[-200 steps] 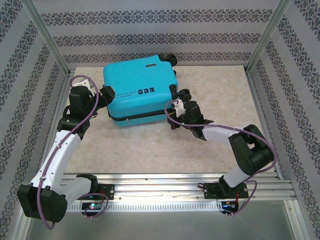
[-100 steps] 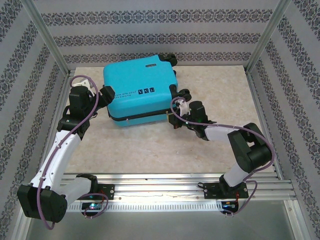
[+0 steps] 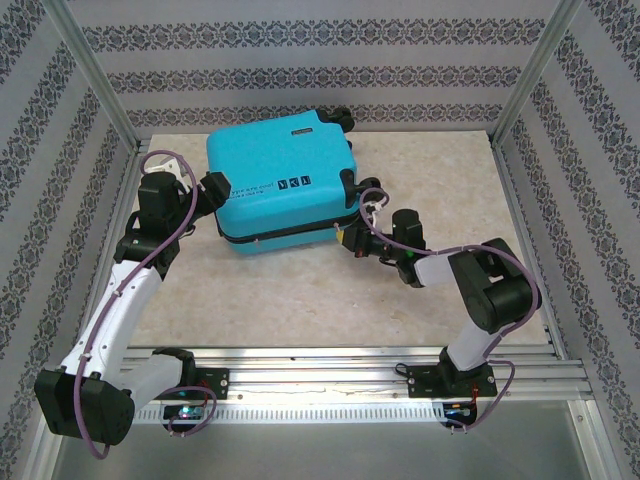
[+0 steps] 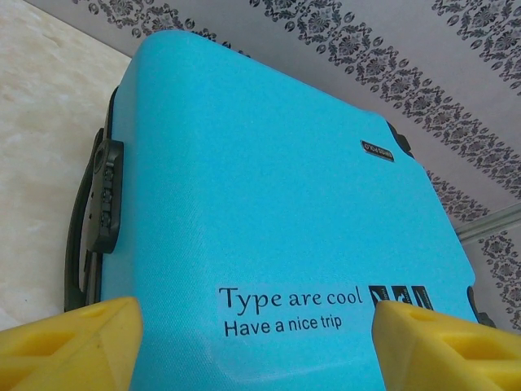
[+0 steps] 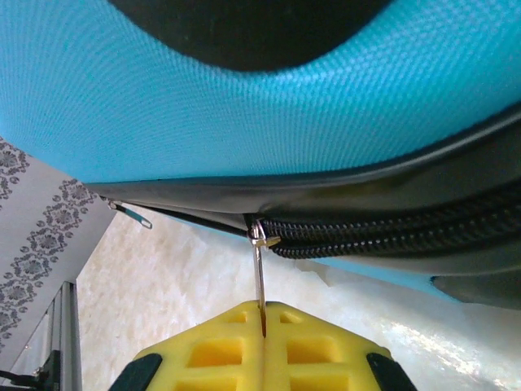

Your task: Pack the luggage

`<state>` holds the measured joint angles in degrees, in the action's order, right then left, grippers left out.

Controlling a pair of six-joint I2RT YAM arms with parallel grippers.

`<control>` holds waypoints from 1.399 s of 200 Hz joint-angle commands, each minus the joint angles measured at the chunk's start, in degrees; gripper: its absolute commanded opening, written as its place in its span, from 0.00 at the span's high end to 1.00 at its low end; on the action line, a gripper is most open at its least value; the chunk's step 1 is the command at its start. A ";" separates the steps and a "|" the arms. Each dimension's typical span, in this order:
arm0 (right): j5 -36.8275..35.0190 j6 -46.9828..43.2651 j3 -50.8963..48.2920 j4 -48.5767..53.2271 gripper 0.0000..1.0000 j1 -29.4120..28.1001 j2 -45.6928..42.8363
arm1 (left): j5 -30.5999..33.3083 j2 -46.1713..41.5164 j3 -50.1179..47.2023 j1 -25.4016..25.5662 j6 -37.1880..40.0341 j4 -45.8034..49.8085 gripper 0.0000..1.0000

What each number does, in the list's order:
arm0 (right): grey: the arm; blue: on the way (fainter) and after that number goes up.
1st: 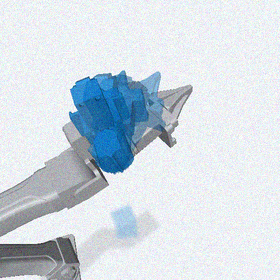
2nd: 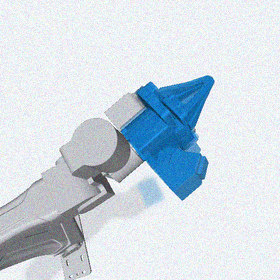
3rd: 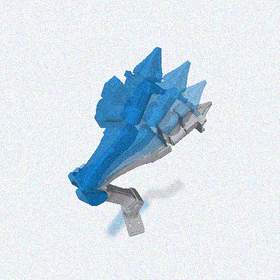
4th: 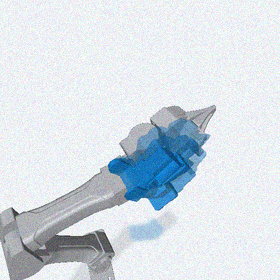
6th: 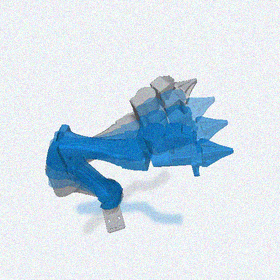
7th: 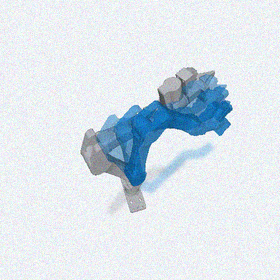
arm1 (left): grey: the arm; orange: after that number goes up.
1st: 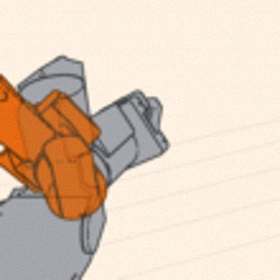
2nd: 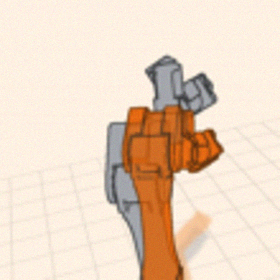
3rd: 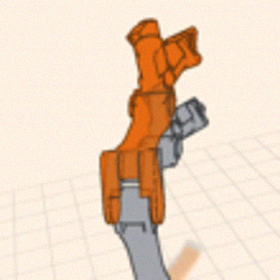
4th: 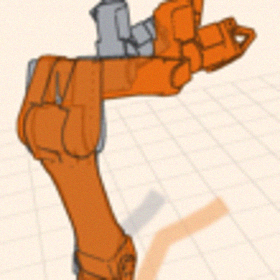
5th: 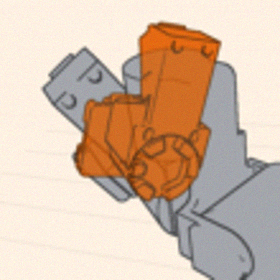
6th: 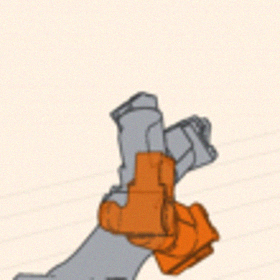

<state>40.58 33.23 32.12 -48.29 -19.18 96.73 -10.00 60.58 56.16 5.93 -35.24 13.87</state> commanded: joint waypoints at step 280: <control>-61.79 -3.40 12.80 37.98 0.73 -17.10 -10.61 | -1.43 -2.22 -0.39 0.37 -0.96 -0.83 0.25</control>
<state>-22.11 28.32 43.62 -11.53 -40.64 87.92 -11.38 59.79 56.14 5.93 -36.10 13.72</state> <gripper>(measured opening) 0.305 0.748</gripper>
